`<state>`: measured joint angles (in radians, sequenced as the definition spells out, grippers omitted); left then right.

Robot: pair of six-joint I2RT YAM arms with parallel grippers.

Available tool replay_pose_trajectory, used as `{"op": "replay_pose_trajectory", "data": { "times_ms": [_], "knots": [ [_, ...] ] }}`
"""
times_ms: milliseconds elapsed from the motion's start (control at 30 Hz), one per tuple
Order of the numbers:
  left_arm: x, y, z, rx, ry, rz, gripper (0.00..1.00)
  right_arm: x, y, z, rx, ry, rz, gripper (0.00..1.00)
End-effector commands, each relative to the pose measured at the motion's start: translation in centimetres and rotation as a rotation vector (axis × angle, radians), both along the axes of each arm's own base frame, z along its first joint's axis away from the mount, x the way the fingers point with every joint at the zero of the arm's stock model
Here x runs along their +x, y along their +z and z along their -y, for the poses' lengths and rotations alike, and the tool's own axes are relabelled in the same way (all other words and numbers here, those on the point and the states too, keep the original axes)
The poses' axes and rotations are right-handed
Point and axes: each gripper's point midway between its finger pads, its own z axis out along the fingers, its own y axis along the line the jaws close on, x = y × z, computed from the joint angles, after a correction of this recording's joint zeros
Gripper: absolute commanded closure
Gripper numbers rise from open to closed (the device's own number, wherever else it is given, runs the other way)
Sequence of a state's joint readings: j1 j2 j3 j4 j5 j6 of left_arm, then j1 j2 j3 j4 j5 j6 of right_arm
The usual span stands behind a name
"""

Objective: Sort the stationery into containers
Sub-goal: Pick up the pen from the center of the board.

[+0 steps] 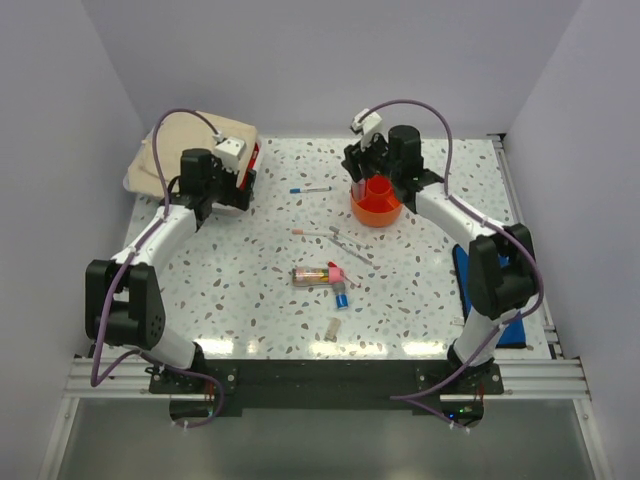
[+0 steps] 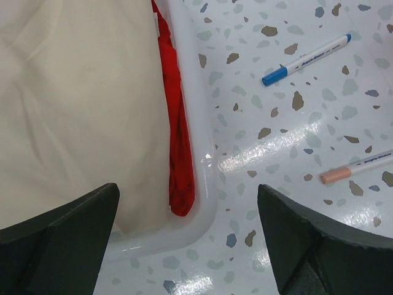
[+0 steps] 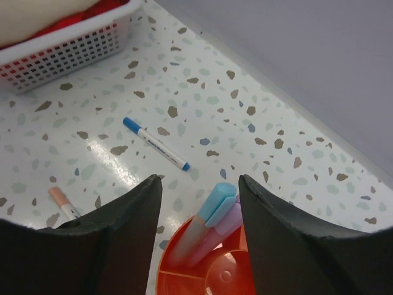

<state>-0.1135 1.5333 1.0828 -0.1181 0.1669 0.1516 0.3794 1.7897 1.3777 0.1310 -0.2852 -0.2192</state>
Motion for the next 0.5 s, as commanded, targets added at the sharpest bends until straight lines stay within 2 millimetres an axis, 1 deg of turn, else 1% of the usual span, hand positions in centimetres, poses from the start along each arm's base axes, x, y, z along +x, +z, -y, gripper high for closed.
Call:
{"op": "replay_pose_trajectory", "data": {
  "times_ms": [0, 33, 67, 100, 133, 167, 200, 233, 267, 300, 333, 367, 400, 433, 467],
  "knots": [
    [0.4, 4.0, 0.4, -0.029, -0.002, 0.130, 0.00, -2.7, 4.4, -0.3, -0.015, 0.096, 0.051, 0.43],
    [0.1, 3.6, 0.5, -0.035, -0.004, 0.124, 0.00, -3.3, 4.6, -0.7, -0.021, 0.136, 0.055, 0.43],
    [-0.1, 3.7, 0.5, -0.038, -0.006, 0.126, 0.00, -4.4, 3.6, -0.7, -0.042, 0.169, -0.002, 0.43],
    [-0.4, 4.1, 0.5, -0.043, -0.006, 0.137, 0.00, -5.1, 3.0, -1.0, -0.052, 0.210, -0.026, 0.43],
    [-0.8, 3.6, 0.5, -0.044, -0.007, 0.128, 0.00, -6.4, 2.4, -1.8, -0.073, 0.316, -0.033, 0.43],
    [-1.0, 3.6, 0.5, -0.045, -0.006, 0.130, 0.00, -7.7, 1.1, -2.0, -0.101, 0.358, -0.097, 0.43],
    [-1.4, 4.1, 0.4, -0.052, -0.002, 0.144, 0.00, -8.1, -0.1, -2.4, -0.117, 0.380, -0.128, 0.43],
    [-1.9, 3.6, 0.3, -0.051, -0.003, 0.132, 0.00, -8.7, -0.8, -2.7, -0.138, 0.422, -0.139, 0.43],
    [-2.2, 3.5, 0.3, -0.051, -0.004, 0.130, 0.00, -9.9, -1.8, -3.1, -0.166, 0.458, -0.191, 0.43],
    [-2.7, 3.9, 0.3, -0.053, -0.008, 0.139, 0.00, -10.1, -3.4, -3.4, -0.191, 0.479, -0.234, 0.43],
    [-3.2, 3.5, 0.2, -0.054, -0.007, 0.128, 0.00, -10.4, -4.0, -3.6, -0.214, 0.498, -0.250, 0.43],
    [-3.5, 3.4, 0.2, -0.053, -0.009, 0.127, 0.00, -10.5, -4.3, -3.9, -0.219, 0.509, -0.272, 0.44],
    [-4.0, 3.7, 0.2, -0.054, -0.016, 0.130, 0.00, -10.3, -5.2, -4.1, -0.225, 0.512, -0.290, 0.45],
    [-4.5, 3.2, 0.1, -0.051, -0.015, 0.119, 0.00, -10.1, -5.7, -4.4, -0.232, 0.513, -0.294, 0.45],
    [-4.8, 3.1, -0.1, -0.049, -0.015, 0.118, 0.00, -9.7, -5.6, -4.9, -0.251, 0.509, -0.279, 0.45]
  ]
}}
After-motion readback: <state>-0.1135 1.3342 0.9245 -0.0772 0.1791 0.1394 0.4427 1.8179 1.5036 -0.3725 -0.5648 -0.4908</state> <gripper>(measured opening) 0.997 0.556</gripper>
